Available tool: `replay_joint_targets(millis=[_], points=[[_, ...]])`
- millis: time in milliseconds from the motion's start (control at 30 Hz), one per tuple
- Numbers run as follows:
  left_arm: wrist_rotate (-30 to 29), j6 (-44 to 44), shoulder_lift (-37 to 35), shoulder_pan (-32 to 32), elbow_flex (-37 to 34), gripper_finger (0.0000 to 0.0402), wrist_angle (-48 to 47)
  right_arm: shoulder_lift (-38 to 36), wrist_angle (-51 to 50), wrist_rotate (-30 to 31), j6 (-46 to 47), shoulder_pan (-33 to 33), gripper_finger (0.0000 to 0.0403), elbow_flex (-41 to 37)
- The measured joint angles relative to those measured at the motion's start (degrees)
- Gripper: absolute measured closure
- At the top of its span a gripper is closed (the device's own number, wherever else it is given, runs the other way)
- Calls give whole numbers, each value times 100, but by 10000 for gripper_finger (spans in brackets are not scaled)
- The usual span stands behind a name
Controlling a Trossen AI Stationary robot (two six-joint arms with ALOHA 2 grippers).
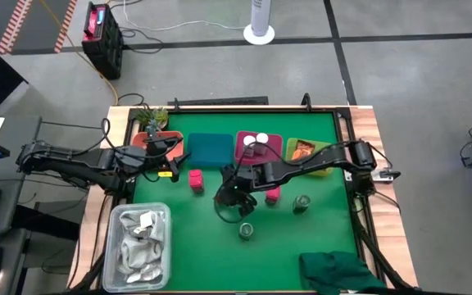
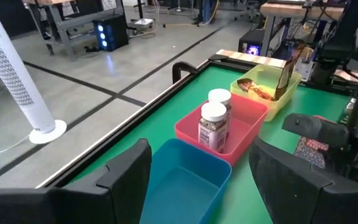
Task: Sort spices by type
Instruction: Put the orange seasoning bag into the yellow bin
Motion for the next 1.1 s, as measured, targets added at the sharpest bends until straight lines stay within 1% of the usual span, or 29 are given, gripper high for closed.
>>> replay_joint_targets(millis=[33,67,233,300,433,567,700,800,867,1100], points=[[1,-13,1,0,0,146,0,-45,-93,2,-39,-30,381,-1],[1,-24,0,0,0,146,0,-106,-202,11,-64,-53,385,-2],[2,-45,0,0,0,146,-41,-699,-1299,545,135,-215,382,-1],[1,-52,1,0,0,146,-72,-1012,-1778,588,363,-295,389,-2],[0,-52,0,0,0,146,-89,-1709,-2571,658,851,-461,389,0],[0,-47,0,1,0,146,-122,-2383,-3418,1382,1330,-584,389,0],[0,-44,0,0,0,146,-168,-3005,-4287,1844,2058,-839,389,-4],[0,-43,0,2,0,146,-168,-3442,-4623,2236,2499,-1041,389,-294],[0,-43,1,0,0,146,-168,-3717,-4745,2256,2663,-1202,389,-573],[-2,-47,0,2,0,146,-166,-4675,-4643,2256,2839,-1787,384,-1725]])
